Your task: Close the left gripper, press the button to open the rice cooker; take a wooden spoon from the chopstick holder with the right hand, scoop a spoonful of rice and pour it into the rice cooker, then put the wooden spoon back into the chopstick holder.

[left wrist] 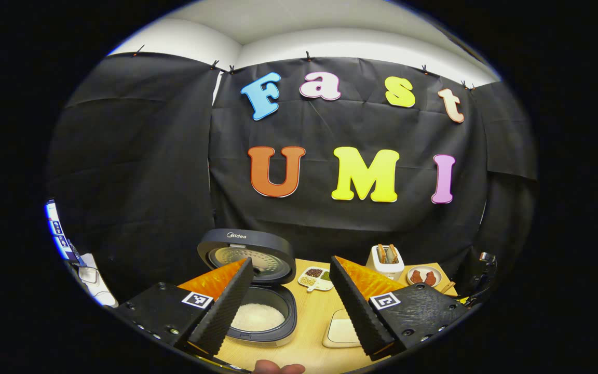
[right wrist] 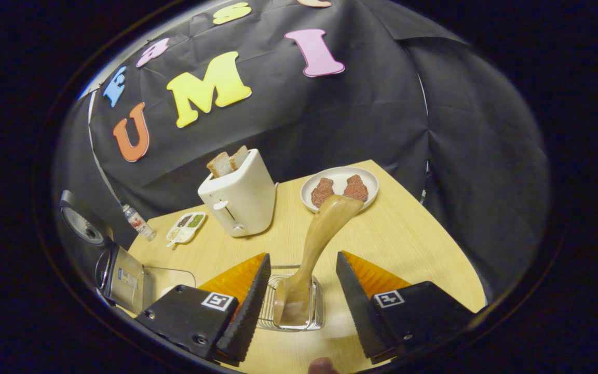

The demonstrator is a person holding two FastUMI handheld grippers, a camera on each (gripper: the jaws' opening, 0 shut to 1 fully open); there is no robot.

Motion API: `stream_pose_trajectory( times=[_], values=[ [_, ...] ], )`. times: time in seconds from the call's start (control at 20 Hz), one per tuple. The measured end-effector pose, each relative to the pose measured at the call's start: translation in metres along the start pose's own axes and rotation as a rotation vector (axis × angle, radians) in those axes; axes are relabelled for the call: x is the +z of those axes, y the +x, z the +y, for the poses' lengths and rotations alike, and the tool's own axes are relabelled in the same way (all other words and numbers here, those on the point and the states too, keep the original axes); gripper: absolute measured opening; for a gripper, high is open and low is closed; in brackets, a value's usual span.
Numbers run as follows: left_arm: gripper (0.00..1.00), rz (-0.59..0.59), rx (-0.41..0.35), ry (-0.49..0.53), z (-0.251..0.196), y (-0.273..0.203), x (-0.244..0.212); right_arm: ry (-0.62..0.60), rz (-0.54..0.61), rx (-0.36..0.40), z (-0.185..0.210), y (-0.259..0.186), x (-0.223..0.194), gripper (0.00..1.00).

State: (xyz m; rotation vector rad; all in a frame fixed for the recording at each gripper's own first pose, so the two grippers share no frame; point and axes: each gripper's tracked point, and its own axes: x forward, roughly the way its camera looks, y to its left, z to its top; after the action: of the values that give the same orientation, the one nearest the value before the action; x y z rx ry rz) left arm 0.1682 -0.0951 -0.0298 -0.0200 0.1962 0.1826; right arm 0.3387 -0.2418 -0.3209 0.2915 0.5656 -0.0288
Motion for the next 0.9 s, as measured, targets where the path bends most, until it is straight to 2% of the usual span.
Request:
stream_pose_trajectory(
  times=[0.1,0.15,0.2,0.25,0.3,0.35,0.4,0.65,0.9],
  values=[
    [0.95,0.009,0.008,0.000,-0.002,0.000,-0.002,0.005,0.013,0.007,-0.003,0.009,-0.002,0.70],
    [0.95,0.014,0.011,0.002,-0.004,0.000,-0.004,0.011,0.019,0.012,-0.004,0.012,-0.004,0.57],
    [0.94,0.018,0.013,0.002,-0.004,0.000,-0.004,0.018,0.025,0.016,-0.005,0.016,-0.004,0.59],
    [0.94,0.023,0.016,0.003,-0.005,0.000,-0.006,0.030,0.034,0.021,-0.004,0.019,-0.006,0.51],
    [0.95,0.024,0.020,0.003,-0.005,0.001,-0.006,0.045,0.046,0.034,-0.002,0.021,-0.008,0.48],
    [0.95,0.025,0.025,0.004,-0.005,0.001,-0.006,0.059,0.051,0.048,0.001,0.022,-0.008,0.34],
    [0.94,0.026,0.030,0.005,-0.004,-0.001,-0.007,0.063,0.053,0.054,0.002,0.022,-0.008,0.30],
    [0.95,0.023,0.030,0.002,-0.006,-0.004,-0.006,0.114,0.073,0.066,0.003,0.013,-0.008,0.18],
    [0.95,0.015,-0.012,0.000,-0.004,-0.004,-0.003,0.132,0.069,0.040,0.004,0.001,-0.009,0.09]
  ],
)
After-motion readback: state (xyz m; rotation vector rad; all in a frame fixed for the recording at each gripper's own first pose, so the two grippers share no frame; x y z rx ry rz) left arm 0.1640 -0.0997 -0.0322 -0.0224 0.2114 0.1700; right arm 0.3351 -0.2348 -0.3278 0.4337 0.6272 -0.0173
